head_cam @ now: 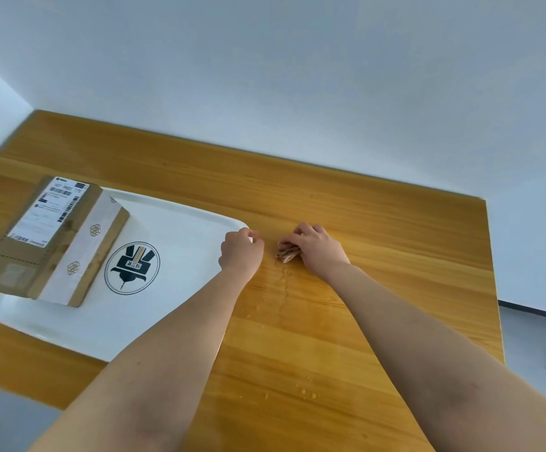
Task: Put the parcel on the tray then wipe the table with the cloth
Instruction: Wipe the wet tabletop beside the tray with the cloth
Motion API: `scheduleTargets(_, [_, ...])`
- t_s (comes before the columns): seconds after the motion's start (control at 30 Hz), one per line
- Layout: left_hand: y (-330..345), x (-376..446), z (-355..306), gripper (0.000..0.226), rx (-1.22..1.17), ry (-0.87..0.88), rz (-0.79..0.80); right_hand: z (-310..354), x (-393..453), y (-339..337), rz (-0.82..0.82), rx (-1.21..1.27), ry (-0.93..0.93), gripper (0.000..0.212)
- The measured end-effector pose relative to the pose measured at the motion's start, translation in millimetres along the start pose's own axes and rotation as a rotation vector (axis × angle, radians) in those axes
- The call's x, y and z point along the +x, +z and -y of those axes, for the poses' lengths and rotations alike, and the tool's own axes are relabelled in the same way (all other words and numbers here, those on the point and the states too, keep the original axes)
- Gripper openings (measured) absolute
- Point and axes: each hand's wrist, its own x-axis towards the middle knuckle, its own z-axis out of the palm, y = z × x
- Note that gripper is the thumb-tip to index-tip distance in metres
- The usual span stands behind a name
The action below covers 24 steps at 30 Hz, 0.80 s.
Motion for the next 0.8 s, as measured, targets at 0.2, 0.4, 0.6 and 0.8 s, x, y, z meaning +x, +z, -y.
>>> scheduleTargets(0.2, [-0.9, -0.8, 0.0, 0.032, -0.001, 0.005, 0.013, -17.3, -11.7, -13.7, 0.091, 0.016, -0.051, 0.046])
scheduleTargets(0.4, [-4.0, -1.2, 5.7, 0.034, -0.063, -0.004, 0.06, -17.6, -0.7, -19.7, -0.151, 0.115, 0.329, 0.042])
scheduleTargets(0.6, [-5.4, 3.3, 15.4, 0.035, -0.143, 0.011, 0.041, 1.0, 11.3, -1.6, -0.111, 0.118, 0.351, 0.043])
scheduleTargets(0.8, [-6.5, 4.8, 14.8, 0.036, -0.1, 0.01, 0.029, 26.9, 6.3, 6.5, -0.028, 0.018, 0.01, 0.039])
